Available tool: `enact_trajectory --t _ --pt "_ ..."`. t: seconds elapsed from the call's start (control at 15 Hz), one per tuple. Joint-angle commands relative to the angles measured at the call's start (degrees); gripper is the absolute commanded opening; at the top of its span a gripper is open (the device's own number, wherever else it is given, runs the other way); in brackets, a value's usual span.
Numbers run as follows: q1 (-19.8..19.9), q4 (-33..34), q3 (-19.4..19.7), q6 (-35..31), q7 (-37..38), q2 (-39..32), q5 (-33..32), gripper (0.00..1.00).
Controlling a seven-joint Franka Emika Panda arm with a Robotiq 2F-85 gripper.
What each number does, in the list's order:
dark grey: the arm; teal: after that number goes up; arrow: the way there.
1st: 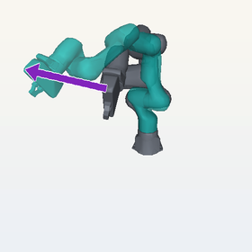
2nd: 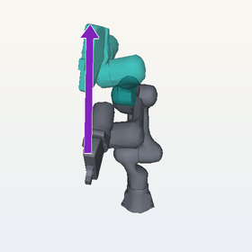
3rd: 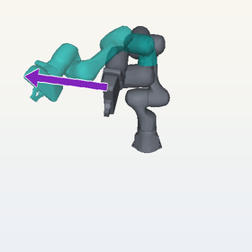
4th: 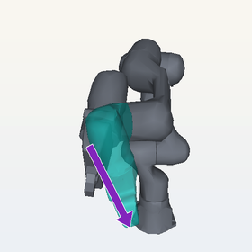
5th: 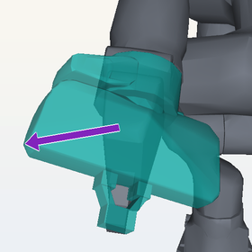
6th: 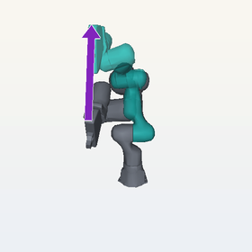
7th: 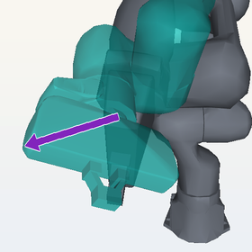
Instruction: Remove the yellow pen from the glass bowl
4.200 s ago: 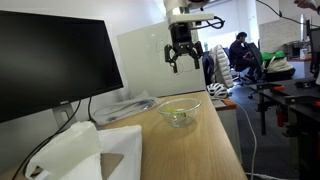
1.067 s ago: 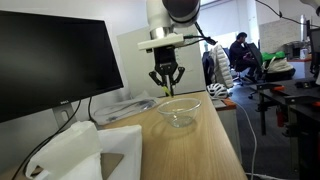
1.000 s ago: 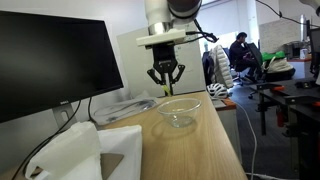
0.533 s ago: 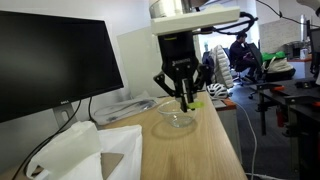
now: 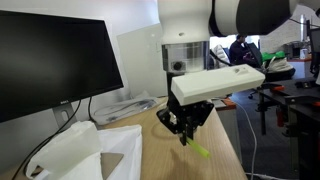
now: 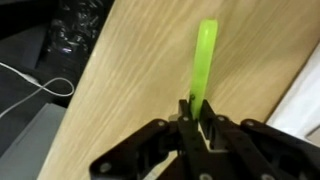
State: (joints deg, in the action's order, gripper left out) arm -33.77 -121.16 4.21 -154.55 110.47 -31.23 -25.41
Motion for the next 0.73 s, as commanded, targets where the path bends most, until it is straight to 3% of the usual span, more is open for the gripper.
enact_trajectory --t 0.0,0.27,0.4,0.53,0.67 --pt "-0.2 1.5 0.8 -5.0 -0.6 -3.0 1.0 0.41" --pt "1.0 0.4 0.1 -6.5 -3.6 -1.1 6.1 0.70" --pt "0.2 -0.6 2.1 -5.9 -2.9 2.0 6.8 0.85" --pt "4.8 -2.5 -1.5 -3.2 -7.9 7.0 11.1 1.00" --pt "9.8 -3.9 -5.6 -1.3 -15.1 11.4 17.1 1.00"
